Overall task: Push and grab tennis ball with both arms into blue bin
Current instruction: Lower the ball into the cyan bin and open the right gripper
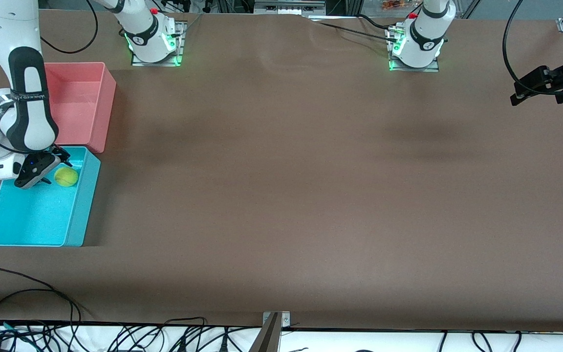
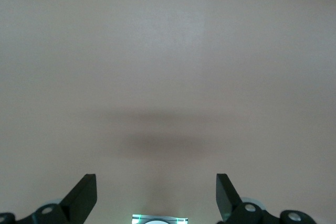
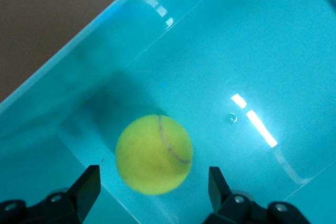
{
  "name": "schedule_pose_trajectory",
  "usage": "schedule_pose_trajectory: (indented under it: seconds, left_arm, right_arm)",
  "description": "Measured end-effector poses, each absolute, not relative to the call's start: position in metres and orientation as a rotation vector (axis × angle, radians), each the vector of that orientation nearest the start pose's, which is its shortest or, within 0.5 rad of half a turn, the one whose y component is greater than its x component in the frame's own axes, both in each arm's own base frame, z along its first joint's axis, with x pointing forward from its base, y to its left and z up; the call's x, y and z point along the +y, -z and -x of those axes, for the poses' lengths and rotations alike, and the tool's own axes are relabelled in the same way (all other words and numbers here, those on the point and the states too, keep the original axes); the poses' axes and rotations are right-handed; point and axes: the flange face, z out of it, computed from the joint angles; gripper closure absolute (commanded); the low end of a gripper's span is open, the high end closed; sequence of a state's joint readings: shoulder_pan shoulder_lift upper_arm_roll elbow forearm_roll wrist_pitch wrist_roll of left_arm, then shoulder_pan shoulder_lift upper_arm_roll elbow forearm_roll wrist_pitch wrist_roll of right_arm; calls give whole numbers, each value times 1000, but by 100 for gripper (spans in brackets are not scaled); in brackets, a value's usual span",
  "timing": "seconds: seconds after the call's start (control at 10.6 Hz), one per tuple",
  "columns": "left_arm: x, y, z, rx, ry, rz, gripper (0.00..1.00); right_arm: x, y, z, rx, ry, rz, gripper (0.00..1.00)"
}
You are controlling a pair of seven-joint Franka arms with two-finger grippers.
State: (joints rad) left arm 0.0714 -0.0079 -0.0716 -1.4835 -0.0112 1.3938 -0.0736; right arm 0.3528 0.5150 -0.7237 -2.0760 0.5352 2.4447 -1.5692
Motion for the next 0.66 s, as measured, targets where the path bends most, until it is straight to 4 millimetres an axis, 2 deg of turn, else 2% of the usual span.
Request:
schedule_pose_trajectory:
  seconds: [0.38, 0.66]
  left_arm:
    - [-7, -654, -533, -96, -129, 3145, 0]
    - [-7, -654, -533, -96, -130, 3145, 0]
  right_arm:
    - [-201, -245, -560, -1310, 61, 2846, 8]
    - [-187, -274, -582, -1323, 93, 2762, 8]
